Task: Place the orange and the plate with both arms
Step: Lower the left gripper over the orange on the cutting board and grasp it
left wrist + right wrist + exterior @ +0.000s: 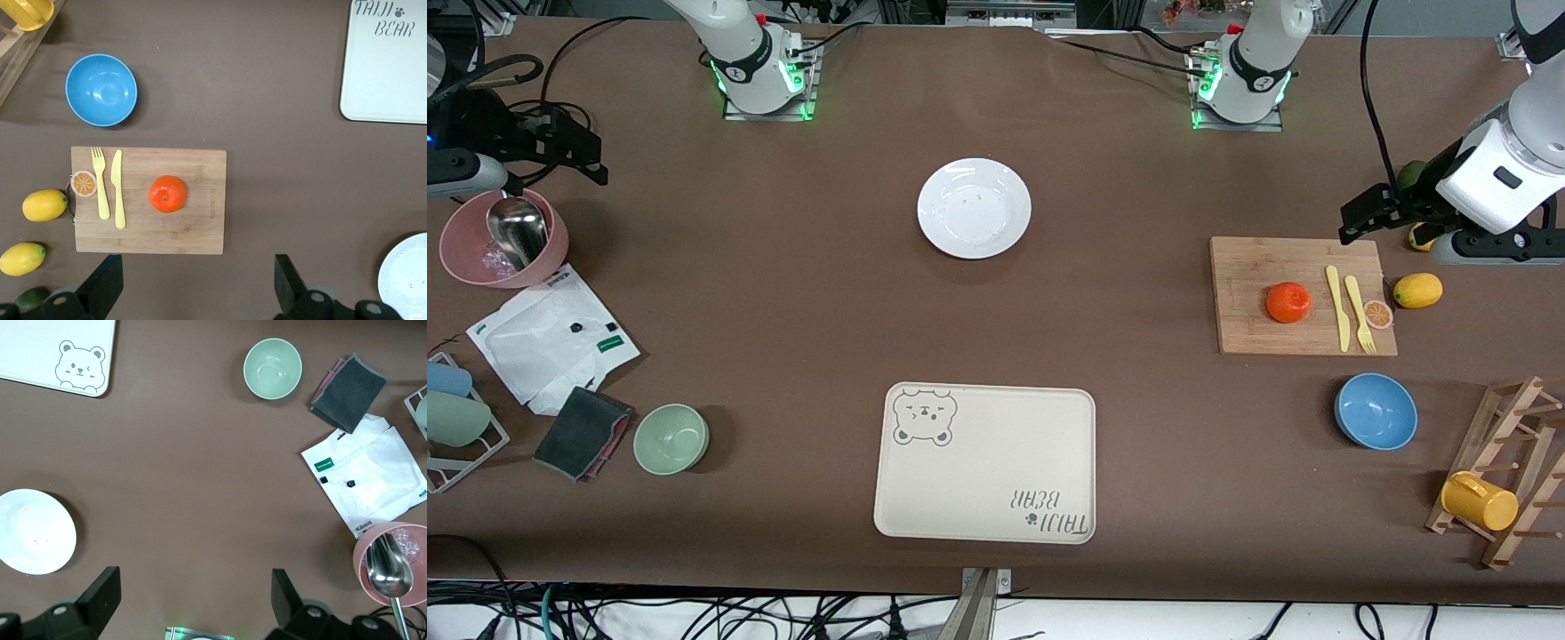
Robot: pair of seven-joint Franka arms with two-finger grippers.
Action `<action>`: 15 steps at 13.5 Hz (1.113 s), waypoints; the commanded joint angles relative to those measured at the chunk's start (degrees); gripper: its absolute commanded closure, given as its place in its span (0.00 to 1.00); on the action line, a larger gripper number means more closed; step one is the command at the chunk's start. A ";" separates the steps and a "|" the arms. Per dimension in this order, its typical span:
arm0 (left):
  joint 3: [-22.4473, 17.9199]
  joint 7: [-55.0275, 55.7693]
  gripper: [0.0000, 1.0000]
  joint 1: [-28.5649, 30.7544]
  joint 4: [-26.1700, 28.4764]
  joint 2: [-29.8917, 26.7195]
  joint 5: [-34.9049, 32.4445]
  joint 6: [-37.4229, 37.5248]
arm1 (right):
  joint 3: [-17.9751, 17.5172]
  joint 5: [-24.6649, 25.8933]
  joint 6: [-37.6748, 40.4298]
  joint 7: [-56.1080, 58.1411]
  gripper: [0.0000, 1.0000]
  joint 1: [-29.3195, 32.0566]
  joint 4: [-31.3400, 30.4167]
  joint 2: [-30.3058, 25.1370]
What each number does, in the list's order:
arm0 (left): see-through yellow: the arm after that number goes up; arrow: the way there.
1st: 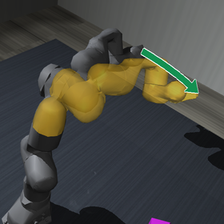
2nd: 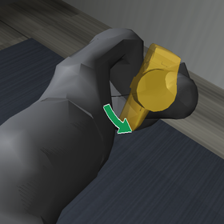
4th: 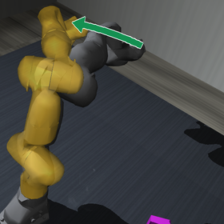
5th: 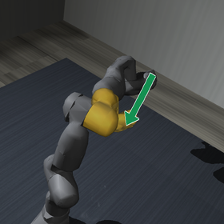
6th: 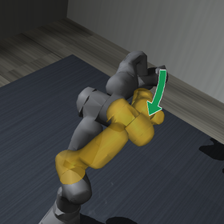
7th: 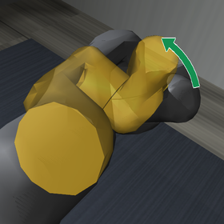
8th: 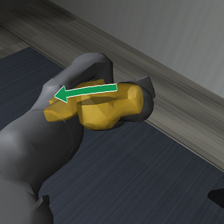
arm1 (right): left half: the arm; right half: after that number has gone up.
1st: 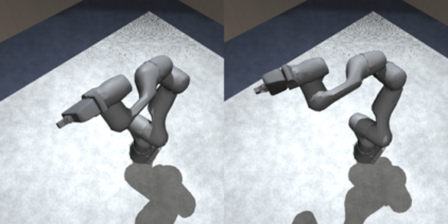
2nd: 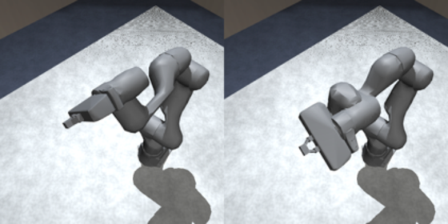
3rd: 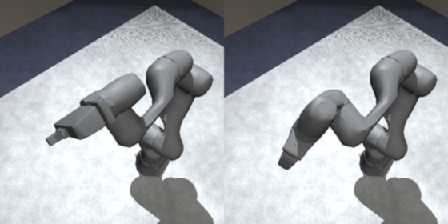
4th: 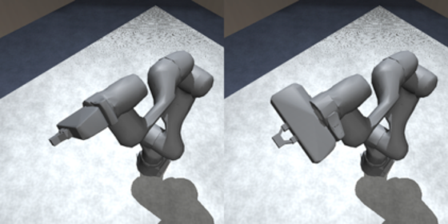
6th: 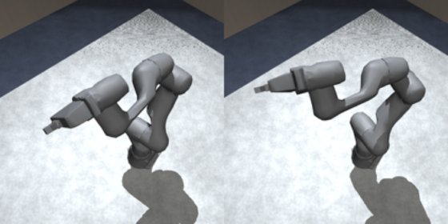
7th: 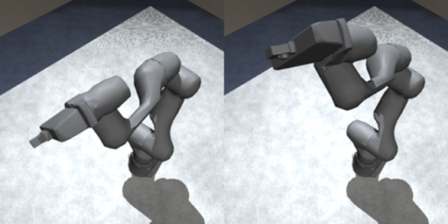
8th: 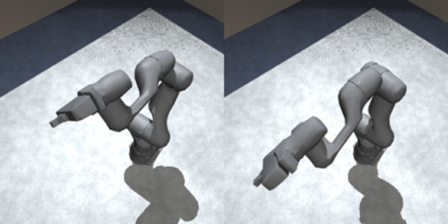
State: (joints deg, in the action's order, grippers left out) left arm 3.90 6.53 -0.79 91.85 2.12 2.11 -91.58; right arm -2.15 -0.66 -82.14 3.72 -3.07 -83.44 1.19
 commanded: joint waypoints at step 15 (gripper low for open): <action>-0.47 -3.45 0.00 4.83 23.87 10.97 -6.16 -27.12 | 0.04 -1.36 -1.27 -0.03 0.00 0.08 -3.39 -1.55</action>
State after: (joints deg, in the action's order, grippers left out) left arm 3.05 4.03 3.76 109.09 15.57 -2.36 -112.99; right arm -2.11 -1.26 -82.61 3.72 -3.07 -85.15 1.14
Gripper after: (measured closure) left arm 0.000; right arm 0.000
